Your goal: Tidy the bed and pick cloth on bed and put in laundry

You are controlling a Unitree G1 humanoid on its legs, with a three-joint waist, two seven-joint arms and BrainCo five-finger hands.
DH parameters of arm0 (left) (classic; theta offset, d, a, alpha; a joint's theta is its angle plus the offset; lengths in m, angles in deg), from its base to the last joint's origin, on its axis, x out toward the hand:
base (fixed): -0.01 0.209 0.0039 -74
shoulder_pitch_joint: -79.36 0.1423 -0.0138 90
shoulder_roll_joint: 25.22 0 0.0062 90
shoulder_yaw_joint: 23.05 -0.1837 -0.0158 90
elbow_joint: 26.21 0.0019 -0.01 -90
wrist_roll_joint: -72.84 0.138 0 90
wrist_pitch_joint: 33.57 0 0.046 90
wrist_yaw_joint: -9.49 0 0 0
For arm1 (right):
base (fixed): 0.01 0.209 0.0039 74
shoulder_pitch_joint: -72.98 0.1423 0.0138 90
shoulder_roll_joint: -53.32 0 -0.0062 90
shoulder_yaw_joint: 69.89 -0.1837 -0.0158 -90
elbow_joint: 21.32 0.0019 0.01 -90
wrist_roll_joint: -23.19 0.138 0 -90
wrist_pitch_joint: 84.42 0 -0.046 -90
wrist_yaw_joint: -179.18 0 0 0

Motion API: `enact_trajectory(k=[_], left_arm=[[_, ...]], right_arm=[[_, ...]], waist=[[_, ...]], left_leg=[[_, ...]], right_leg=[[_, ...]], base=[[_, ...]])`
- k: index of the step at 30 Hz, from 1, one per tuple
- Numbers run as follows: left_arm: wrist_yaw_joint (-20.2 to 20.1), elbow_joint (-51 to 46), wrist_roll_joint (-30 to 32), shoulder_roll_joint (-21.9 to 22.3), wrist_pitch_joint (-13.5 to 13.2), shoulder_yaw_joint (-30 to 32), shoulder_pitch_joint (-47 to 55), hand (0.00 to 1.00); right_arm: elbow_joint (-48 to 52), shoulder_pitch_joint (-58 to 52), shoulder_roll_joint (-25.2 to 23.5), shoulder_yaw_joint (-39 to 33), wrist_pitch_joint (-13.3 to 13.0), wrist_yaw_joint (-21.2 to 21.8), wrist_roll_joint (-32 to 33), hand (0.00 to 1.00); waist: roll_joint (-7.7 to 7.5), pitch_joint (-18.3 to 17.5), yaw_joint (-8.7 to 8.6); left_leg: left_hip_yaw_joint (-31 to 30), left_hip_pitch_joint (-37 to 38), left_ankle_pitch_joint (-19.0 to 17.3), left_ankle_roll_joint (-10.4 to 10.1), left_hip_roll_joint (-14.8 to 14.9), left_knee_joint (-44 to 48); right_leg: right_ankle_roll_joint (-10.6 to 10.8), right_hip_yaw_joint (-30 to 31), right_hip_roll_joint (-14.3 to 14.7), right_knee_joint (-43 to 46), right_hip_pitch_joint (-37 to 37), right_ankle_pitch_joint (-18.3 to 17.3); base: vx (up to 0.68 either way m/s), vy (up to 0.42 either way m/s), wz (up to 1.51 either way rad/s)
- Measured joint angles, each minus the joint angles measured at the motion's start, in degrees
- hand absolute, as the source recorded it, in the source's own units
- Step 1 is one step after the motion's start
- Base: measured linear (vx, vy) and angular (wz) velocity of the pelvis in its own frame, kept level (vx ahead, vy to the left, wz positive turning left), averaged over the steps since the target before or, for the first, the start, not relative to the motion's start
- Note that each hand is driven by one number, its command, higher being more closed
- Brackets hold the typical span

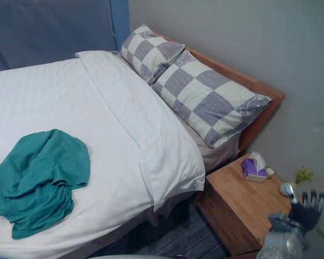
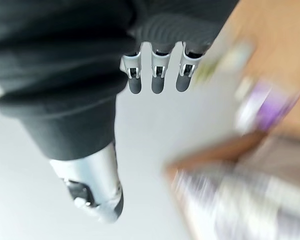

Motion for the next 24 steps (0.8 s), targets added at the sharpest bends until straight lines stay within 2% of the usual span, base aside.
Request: enact_trajectory(k=[3,4,6,9,10,12,16,18,20,24], left_arm=[[0.0,0.7,0.0,-0.4,-0.9,-1.8,0.0,0.00],[0.0,1.0,0.0,-0.4,-1.2,-2.2,0.0,0.00],[0.1,2.6,-1.1,0.1,-1.8,-2.6,0.0,0.00],[0.2,2.7,-2.2,0.3,-2.7,-3.1,0.2,0.00],[0.2,2.7,-2.3,0.4,-3.0,-3.6,0.2,0.00],[0.2,2.7,-2.3,0.9,-3.4,-5.2,0.3,0.00],[0.3,2.5,-2.5,1.5,-4.2,-7.0,0.2,0.00],[0.2,2.3,-4.1,1.2,-4.8,-8.1,-1.8,0.00],[0.0,0.8,-6.3,0.4,-5.4,-9.0,-4.8,0.00],[-1.1,-1.0,-8.1,0.3,-6.3,-9.1,-6.7,0.00]], right_arm=[[0.4,3.1,0.0,3.4,0.9,7.3,4.7,1.00],[0.4,3.9,0.0,4.1,1.4,8.3,5.5,1.00],[0.5,7.3,0.0,7.8,3.6,11.3,9.6,1.00],[1.9,9.2,0.0,12.9,5.7,12.0,13.0,1.00],[2.4,9.5,0.0,14.6,5.9,12.1,14.5,1.00],[2.5,10.6,0.0,18.1,6.0,12.2,18.0,1.00],[2.5,14.9,0.1,22.6,3.8,11.7,22.5,1.00],[2.5,21.2,0.2,23.4,1.3,11.6,24.3,1.00],[2.4,29.4,1.5,23.3,-1.8,11.3,26.3,1.00],[2.4,35.3,2.9,23.3,-3.0,11.3,28.0,1.00]], waist=[[0.28,-0.1,-0.05],[0.46,0.0,0.06],[1.60,0.3,0.06],[2.45,0.8,0.41],[3.23,1.3,0.62],[4.13,1.9,1.84],[6.33,2.7,2.45],[7.21,5.2,2.73],[7.30,11.3,3.16],[7.75,16.2,4.84]], left_leg=[[-1.8,0.2,0.0,0.1,-0.7,0.0],[-2.1,0.2,0.0,0.1,-0.8,0.0],[-3.4,0.4,0.1,0.2,-1.1,0.0],[-4.9,0.1,0.2,0.4,-1.2,0.0],[-5.4,0.0,0.2,0.3,-1.2,0.0],[-6.5,-0.2,0.4,0.3,-1.4,0.0],[-7.9,-5.5,2.0,1.4,-0.8,0.0],[-8.2,-9.2,3.4,2.0,-0.2,0.0],[-9.7,-12.8,5.3,2.6,0.1,0.1],[-11.4,-16.3,6.7,3.2,0.4,0.4]], right_leg=[[-0.2,-1.5,-0.1,-0.1,1.3,-0.2],[-0.3,-1.5,-0.1,-0.1,1.4,-0.2],[-0.5,-2.9,-0.4,-0.1,2.1,-0.5],[-0.8,-3.9,-0.6,0.0,2.2,-1.2],[-0.8,-4.4,-0.6,0.3,2.3,-1.5],[-1.3,-5.5,-0.8,1.2,2.1,-2.9],[-1.3,-6.7,-0.9,1.8,-2.2,-2.4],[-1.5,-6.7,-0.4,1.9,-5.7,-0.9],[-1.4,-7.8,0.3,1.6,-8.4,1.1],[-1.5,-9.5,0.9,1.7,-10.8,1.7]], base=[[0.04,0.036,0.22],[0.05,0.025,0.26],[0.03,0.013,0.26],[-0.03,-0.015,0.28],[-0.04,-0.026,0.34],[-0.04,-0.021,0.26],[-0.08,-0.046,0.23],[-0.08,-0.022,0.08],[-0.15,-0.015,0.24],[-0.04,-0.018,0.27]])
